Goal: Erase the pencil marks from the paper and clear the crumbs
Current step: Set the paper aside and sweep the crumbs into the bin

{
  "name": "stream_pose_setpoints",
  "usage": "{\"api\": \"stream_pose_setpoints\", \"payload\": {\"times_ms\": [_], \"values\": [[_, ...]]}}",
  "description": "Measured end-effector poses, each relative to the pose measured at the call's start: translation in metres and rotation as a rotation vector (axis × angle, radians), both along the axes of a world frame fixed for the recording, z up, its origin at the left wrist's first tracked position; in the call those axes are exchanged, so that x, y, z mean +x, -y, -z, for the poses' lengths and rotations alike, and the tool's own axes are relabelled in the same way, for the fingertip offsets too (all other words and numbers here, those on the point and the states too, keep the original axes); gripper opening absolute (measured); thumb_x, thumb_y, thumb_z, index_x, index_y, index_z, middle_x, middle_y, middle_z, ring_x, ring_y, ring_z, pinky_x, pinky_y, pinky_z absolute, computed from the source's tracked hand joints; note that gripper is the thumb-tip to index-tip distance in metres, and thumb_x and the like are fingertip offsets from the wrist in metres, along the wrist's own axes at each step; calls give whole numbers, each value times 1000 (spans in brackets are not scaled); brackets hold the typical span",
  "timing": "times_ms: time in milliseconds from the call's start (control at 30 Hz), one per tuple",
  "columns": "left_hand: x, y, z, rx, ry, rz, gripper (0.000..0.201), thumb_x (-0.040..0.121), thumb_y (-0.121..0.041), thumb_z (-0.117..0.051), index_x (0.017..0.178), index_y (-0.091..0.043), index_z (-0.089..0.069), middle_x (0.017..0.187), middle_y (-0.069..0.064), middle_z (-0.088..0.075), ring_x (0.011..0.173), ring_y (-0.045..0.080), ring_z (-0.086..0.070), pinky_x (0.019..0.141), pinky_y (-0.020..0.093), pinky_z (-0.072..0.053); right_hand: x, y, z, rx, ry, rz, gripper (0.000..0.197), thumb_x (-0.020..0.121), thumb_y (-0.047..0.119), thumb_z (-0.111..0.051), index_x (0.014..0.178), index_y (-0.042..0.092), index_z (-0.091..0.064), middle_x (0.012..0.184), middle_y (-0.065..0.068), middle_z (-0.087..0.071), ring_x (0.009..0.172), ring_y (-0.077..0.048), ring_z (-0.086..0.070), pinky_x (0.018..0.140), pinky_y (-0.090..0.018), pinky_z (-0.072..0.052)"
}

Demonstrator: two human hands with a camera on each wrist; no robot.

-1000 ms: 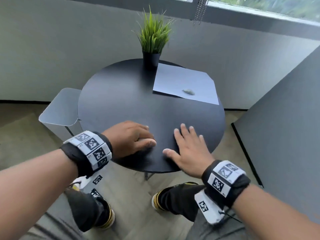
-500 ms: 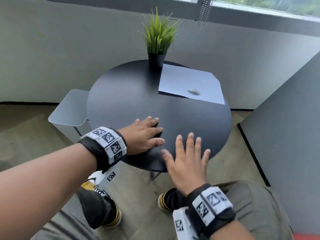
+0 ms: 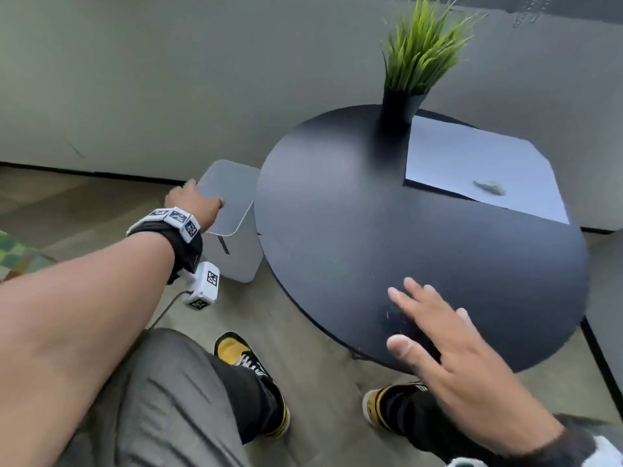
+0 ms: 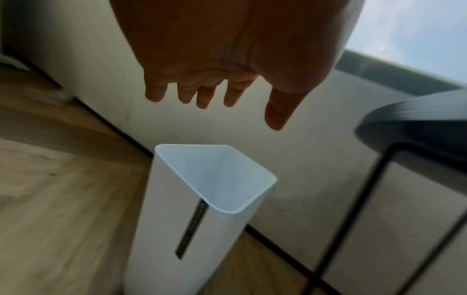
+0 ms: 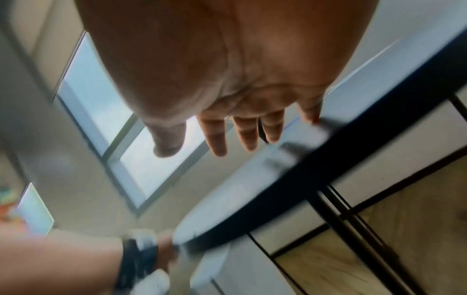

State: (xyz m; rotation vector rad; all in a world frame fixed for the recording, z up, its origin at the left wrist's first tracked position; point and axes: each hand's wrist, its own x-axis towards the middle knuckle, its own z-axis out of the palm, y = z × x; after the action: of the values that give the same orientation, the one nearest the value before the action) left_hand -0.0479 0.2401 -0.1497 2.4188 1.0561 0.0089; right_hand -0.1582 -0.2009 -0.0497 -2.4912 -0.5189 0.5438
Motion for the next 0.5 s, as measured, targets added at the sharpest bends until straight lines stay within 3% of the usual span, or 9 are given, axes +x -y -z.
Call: {"api": "stream_pose_setpoints", "payload": {"times_ms": [100, 200, 267, 367, 433, 500], "values": [[7, -20, 22, 32, -99, -81, 70, 82, -51, -66, 134, -7, -48, 136, 25, -50, 130, 42, -43, 104, 50, -38, 22, 18, -17, 65, 55, 191, 68, 78, 79, -36, 142, 56, -30, 149, 40, -20, 139, 17, -10, 117, -26, -14], [19, -37, 51, -112, -109, -76, 75, 82, -53, -65, 139, -9, -44, 138, 20, -55, 124, 42, -53, 104, 48, -43, 36, 34, -15, -148, 36, 190, 91, 65, 93, -25, 147, 52, -21, 154, 36, -10, 142, 13, 1, 117, -25, -8], [26, -34, 64, -146, -101, -58, 75, 86, -49, -66, 146, -11, -41, 143, 17, -54, 126, 41, -54, 107, 47, -42, 32, 33, -8, -247, -8, 74, 86, 68, 90, -19, 146, 53, -16, 153, 37, 4, 141, 10, 16, 119, -30, -2], [36, -22, 74, 22, -83, -57, 68, 91, -38, -66, 150, -18, -41, 144, 24, -45, 127, 45, -49, 105, 51, -42, 25, 29, -19, -200, -89, 4, 74, 72, 86, -24, 142, 60, -16, 147, 48, 3, 137, 18, 17, 119, -27, -4], [37, -26, 75, 160, -54, -65, 60, 88, -35, -68, 143, -22, -48, 136, 24, -42, 126, 45, -44, 103, 54, -40, 32, 33, -27, -132, -88, 109, 72, 74, 77, -36, 142, 59, -20, 145, 50, -6, 133, 25, 7, 113, -17, -10], [41, -41, 81, 232, -33, -87, 58, 82, -35, -71, 132, -16, -51, 132, 24, -44, 125, 45, -43, 102, 56, -39, 37, 35, -29, -161, -42, 145, 75, 77, 72, -38, 146, 55, -16, 147, 47, -4, 133, 24, 9, 111, -14, -8]]}}
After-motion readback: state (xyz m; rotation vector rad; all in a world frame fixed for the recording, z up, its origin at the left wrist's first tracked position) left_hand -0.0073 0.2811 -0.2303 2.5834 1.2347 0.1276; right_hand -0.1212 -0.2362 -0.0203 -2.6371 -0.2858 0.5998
